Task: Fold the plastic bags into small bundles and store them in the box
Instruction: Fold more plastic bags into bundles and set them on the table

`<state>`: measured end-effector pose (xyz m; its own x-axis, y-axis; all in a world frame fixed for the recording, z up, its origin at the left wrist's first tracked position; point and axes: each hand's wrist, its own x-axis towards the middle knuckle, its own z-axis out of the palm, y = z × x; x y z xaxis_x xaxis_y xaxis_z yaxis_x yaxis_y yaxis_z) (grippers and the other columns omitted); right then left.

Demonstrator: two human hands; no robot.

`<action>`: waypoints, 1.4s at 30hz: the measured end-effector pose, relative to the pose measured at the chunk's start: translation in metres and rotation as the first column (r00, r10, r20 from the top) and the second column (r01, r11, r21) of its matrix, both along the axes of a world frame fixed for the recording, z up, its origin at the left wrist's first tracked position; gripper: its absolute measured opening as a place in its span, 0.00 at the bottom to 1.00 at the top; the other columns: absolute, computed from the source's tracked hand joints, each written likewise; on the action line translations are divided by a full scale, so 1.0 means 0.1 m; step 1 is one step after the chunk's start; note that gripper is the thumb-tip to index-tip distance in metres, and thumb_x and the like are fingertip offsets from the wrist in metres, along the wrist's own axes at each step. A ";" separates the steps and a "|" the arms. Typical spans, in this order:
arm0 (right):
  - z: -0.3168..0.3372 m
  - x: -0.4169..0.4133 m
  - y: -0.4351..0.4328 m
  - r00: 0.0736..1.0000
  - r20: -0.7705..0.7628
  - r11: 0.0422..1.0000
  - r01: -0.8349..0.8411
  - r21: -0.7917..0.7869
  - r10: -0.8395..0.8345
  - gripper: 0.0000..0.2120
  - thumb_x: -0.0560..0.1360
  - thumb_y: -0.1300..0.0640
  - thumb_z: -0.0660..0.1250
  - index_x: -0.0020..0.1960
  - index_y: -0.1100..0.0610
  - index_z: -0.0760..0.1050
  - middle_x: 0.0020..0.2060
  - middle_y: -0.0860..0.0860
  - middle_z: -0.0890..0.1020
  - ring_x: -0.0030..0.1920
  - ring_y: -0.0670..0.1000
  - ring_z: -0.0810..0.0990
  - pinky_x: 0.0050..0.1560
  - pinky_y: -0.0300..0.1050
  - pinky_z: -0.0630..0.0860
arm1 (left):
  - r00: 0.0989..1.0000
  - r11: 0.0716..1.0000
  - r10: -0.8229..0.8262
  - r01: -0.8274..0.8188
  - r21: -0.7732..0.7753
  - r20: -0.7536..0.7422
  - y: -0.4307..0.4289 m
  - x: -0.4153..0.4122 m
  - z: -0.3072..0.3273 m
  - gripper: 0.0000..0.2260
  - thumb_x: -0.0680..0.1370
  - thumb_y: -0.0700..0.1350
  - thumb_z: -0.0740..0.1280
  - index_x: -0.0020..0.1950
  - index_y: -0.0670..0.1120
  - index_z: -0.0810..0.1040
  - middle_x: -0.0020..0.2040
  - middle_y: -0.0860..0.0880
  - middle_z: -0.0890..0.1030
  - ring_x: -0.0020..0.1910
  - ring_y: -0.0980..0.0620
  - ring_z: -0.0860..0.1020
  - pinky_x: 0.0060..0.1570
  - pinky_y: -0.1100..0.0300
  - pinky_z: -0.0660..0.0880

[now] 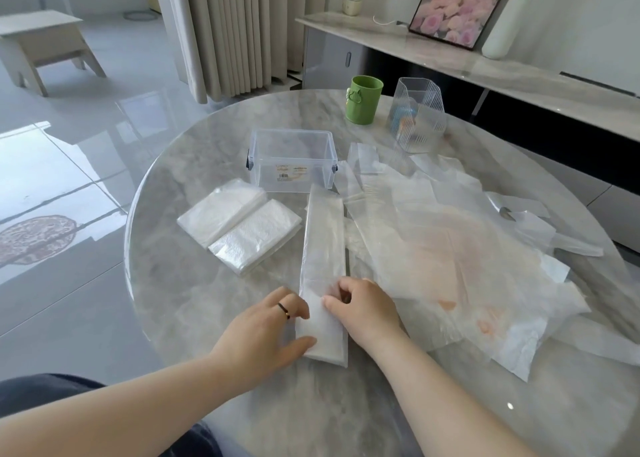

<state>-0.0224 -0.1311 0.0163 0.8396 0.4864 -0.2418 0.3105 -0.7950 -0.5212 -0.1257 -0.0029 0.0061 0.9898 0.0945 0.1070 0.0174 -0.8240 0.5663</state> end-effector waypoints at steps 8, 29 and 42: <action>-0.02 0.04 0.04 1.000 0.027 1.000 0.006 0.004 -0.006 0.15 0.75 0.50 0.63 0.61 0.50 0.68 0.43 0.47 0.71 0.51 0.52 0.76 0.44 0.41 0.67 | 0.906 0.867 -0.402 0.328 0.376 0.137 0.05 0.01 -0.14 0.12 0.63 0.53 0.69 0.45 0.54 0.83 0.41 0.58 0.81 0.45 0.60 0.71 0.51 0.64 0.68; -0.28 -0.17 -0.39 0.864 0.379 0.881 -0.427 0.204 0.331 0.21 0.68 0.59 0.57 0.61 0.55 0.67 0.57 0.55 0.80 0.63 0.48 0.68 0.71 0.32 0.44 | 0.984 0.982 -0.137 0.150 -0.112 0.109 -0.08 0.00 -0.01 0.15 0.68 0.62 0.40 0.46 0.58 0.59 0.29 0.56 0.71 0.40 0.56 0.72 0.32 0.67 0.65; -0.08 -0.29 -0.34 0.993 0.045 0.943 -0.114 0.312 0.105 0.09 0.79 0.60 0.57 0.53 0.61 0.74 0.42 0.48 0.72 0.42 0.45 0.70 0.39 0.26 0.66 | 0.994 0.940 -0.080 0.049 -0.336 -0.079 0.14 0.18 0.12 0.37 0.69 0.68 0.46 0.49 0.36 0.75 0.50 0.42 0.78 0.50 0.48 0.75 0.54 0.56 0.69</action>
<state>-0.0514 -0.1656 0.0088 0.7813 0.6230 -0.0395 0.4042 -0.5531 -0.7285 -0.1076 0.0110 0.0183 0.9989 0.0449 -0.0095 0.0341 -0.5891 0.8073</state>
